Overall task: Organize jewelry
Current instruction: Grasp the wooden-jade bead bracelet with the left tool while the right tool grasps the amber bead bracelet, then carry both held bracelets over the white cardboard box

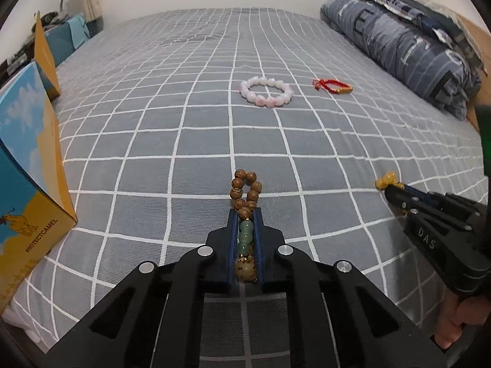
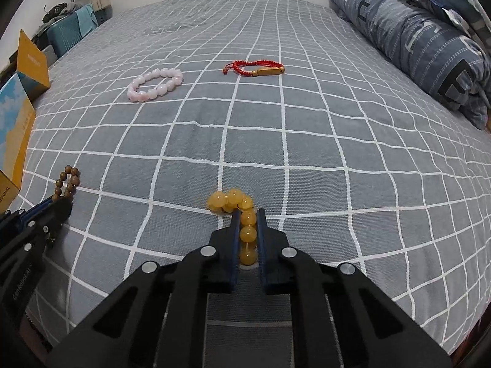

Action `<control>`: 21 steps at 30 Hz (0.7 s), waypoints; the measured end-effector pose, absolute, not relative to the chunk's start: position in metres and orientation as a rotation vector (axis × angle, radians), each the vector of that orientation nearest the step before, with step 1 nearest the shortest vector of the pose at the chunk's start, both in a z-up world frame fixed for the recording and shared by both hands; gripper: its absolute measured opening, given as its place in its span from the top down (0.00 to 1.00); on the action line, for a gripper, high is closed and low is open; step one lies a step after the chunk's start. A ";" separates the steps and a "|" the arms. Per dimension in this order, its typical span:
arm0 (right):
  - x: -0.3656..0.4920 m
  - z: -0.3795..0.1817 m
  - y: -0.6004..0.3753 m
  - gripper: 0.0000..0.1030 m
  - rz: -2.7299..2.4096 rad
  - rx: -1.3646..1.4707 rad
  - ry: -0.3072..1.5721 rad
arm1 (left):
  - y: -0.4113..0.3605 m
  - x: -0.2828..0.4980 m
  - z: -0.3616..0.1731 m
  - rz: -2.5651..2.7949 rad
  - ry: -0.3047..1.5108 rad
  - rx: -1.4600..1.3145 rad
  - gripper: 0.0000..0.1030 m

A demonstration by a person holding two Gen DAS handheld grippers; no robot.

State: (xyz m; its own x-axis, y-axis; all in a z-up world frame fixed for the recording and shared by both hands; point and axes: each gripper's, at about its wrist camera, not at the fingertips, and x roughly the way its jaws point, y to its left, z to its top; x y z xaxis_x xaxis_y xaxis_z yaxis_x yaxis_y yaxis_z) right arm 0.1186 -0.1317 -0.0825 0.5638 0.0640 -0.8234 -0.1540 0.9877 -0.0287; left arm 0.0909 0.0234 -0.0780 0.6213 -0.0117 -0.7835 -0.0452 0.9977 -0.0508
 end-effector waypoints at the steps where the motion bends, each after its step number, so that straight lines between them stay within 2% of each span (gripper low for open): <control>1: 0.119 -0.082 -0.133 0.91 0.130 -0.092 0.958 | 0.023 0.090 -0.077 0.021 0.894 -0.065 0.91; 21: 0.109 -0.057 -0.139 0.91 0.118 -0.060 0.833 | 0.030 0.080 -0.056 0.038 0.829 -0.095 0.91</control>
State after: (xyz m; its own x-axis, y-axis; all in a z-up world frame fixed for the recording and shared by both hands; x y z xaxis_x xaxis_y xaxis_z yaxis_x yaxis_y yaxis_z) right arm 0.1093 -0.1392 -0.0565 0.6665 0.0808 -0.7412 -0.1282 0.9917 -0.0072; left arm 0.0803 0.0297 -0.0561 0.6756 -0.0031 -0.7373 -0.0711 0.9951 -0.0693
